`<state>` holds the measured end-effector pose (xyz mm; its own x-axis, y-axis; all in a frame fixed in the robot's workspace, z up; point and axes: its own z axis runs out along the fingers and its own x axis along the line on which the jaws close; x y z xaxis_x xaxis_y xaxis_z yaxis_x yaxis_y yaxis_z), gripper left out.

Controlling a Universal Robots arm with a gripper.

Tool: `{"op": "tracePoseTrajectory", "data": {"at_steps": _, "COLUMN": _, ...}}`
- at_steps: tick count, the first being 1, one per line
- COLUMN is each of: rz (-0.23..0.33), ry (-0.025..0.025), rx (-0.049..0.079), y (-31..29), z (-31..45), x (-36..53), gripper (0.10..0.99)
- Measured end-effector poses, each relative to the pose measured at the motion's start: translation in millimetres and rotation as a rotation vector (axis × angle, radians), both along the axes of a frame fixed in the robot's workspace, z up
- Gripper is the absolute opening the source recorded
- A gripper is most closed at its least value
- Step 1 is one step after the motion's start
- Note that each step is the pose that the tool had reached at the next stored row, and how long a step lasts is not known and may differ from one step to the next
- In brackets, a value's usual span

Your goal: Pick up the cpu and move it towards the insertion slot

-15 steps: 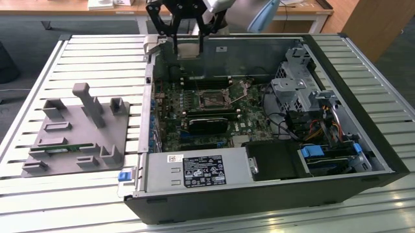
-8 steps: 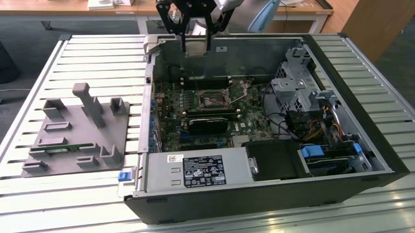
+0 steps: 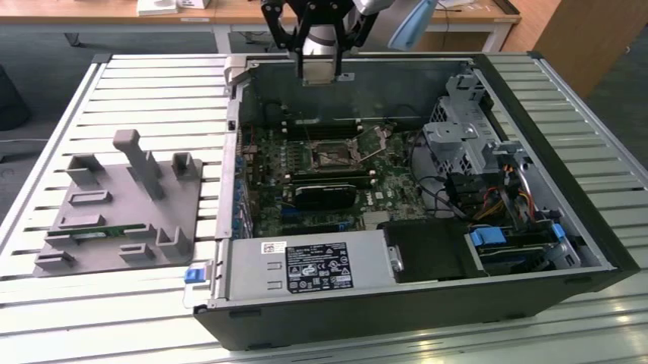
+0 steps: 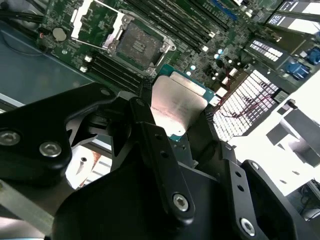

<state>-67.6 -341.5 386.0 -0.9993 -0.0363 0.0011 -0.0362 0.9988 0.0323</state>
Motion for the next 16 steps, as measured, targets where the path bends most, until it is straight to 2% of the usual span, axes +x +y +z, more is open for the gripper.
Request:
{"op": "tracePoseTrajectory", "data": {"at_steps": 11, "rz": -0.002, "ry": 0.0001, "rx": 0.000, "y": 8.3, "z": -3.3, "x": 29.5, "gripper": 0.533}}
{"op": "tracePoseTrajectory", "data": {"at_steps": 12, "rz": -0.003, "ry": 0.0001, "rx": 0.000, "y": 11.1, "z": -4.1, "x": 37.2, "gripper": 0.533}}
{"op": "tracePoseTrajectory", "data": {"at_steps": 13, "rz": -0.003, "ry": 0.0001, "rx": 0.000, "y": 14.4, "z": -5.3, "x": 49.2, "gripper": 0.533}}
{"op": "tracePoseTrajectory", "data": {"at_steps": 16, "rz": -0.003, "ry": 0.0000, "rx": 0.000, "y": 15.6, "z": -6.1, "x": 55.3, "gripper": 0.533}}
